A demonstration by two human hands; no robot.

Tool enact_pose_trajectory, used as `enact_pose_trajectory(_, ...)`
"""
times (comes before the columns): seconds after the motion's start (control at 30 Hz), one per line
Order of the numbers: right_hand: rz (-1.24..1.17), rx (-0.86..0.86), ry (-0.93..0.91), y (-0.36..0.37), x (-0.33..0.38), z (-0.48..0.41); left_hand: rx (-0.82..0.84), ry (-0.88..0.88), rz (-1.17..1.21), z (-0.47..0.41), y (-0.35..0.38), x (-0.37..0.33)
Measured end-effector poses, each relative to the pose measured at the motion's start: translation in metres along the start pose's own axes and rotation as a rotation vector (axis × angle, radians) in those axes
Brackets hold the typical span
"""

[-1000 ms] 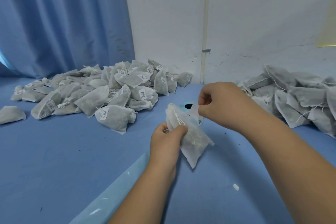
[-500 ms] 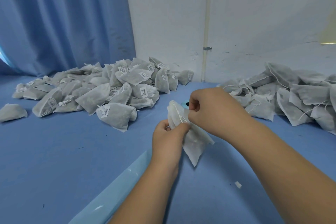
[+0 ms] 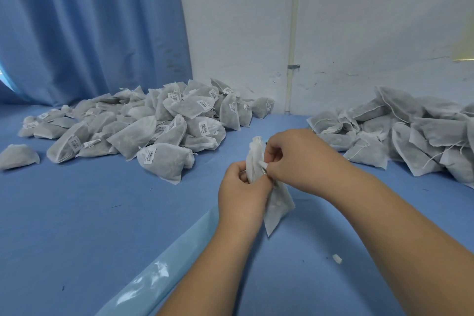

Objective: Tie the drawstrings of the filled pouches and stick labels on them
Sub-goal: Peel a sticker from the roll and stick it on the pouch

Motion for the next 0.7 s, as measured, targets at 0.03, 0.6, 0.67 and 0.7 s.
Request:
enact_pose_trajectory(0.03, -0.007, 0.004, -0.003, 0.000, 0.000, 0.000, 0.002, 0.013, -0.012, 0.000, 0.000, -0.001)
enact_pose_trajectory(0.6, -0.127, 0.066, -0.005, -0.003, -0.015, -0.002, 0.147, 0.067, -0.203, 0.008, 0.004, -0.015)
enact_pose_trajectory(0.67, -0.111, 0.063, 0.002, -0.004, -0.017, -0.002, 0.174, 0.068, -0.187, 0.010, 0.006, -0.017)
enact_pose_trajectory(0.7, -0.104, 0.064, 0.004, -0.004, -0.018, -0.002, 0.175, 0.063, -0.185, 0.010, 0.006, -0.017)
Point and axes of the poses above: each hand's wrist, its own z-axis away from the middle knuckle, its own y-axis out of the palm, x = y × z, the point moved 5 cm from there along -z, towards the middle knuckle, and after that the axes turned 4 degrees about x, right-handed, at the moved point
